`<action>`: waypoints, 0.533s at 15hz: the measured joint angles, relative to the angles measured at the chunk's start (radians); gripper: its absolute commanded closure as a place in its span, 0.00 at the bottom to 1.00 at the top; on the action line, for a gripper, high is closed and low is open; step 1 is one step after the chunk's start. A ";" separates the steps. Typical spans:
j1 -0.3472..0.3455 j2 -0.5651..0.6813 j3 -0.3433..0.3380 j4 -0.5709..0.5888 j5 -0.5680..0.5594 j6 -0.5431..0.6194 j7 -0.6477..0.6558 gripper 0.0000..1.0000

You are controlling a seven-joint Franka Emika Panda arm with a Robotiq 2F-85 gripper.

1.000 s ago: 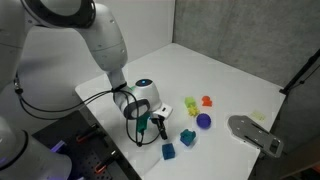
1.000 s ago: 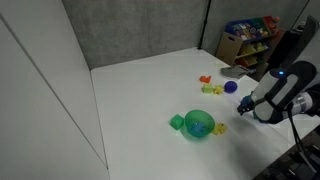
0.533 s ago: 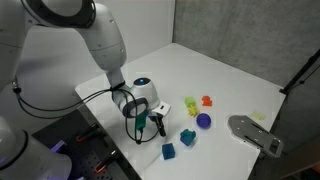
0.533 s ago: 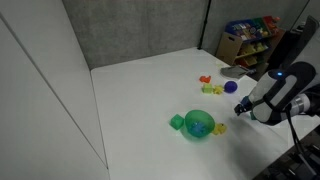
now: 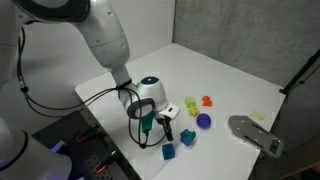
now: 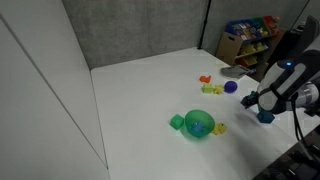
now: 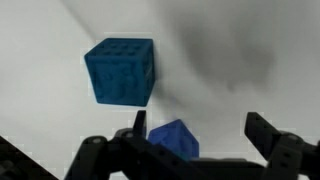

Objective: Move the blue block to the left

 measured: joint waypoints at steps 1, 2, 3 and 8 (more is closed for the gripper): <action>-0.006 -0.003 -0.011 0.000 0.000 -0.013 -0.003 0.00; -0.018 -0.004 -0.012 0.001 0.000 -0.020 -0.006 0.00; -0.032 -0.004 -0.008 0.001 0.000 -0.022 -0.007 0.00; -0.118 -0.002 0.080 0.001 0.000 -0.019 -0.017 0.00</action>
